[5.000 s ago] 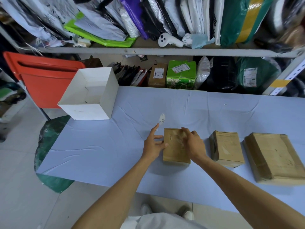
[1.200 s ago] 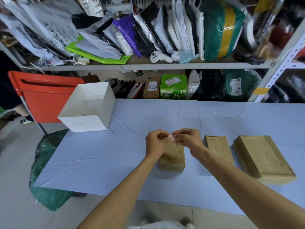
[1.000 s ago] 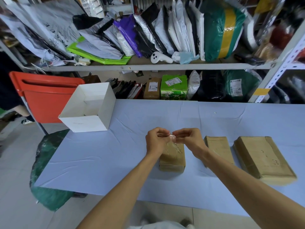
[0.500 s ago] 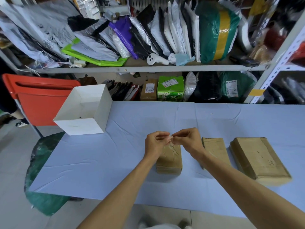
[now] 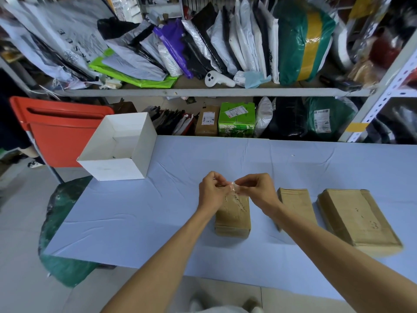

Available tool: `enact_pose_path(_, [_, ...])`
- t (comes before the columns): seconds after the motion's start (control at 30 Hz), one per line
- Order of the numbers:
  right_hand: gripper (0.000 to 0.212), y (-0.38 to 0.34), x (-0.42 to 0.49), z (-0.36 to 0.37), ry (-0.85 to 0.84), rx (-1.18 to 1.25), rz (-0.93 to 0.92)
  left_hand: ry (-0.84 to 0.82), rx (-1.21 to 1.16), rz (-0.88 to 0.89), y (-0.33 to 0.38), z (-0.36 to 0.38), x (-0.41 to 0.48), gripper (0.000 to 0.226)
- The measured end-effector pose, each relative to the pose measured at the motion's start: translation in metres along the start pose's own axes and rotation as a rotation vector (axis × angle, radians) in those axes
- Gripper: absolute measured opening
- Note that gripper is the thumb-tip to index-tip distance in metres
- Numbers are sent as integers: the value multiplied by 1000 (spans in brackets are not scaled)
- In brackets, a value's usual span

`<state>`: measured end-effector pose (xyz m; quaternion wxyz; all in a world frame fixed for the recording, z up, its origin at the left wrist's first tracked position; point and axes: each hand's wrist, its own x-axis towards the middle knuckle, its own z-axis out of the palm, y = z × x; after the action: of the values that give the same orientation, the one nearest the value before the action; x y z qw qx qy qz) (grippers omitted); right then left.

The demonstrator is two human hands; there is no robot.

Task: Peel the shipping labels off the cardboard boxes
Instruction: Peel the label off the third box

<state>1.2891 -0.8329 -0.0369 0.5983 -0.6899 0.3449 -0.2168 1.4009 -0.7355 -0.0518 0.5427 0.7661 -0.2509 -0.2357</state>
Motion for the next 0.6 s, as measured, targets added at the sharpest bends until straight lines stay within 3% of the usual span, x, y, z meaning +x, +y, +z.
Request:
enact_pose_path(0.17, [19,2,0,7,6,164,75,12,-47,1,-1,-8,0,15])
enact_pose_path(0.6, [18,-14,11,82,-290,186,94,269,-204,-63,-17,-74,-29,15])
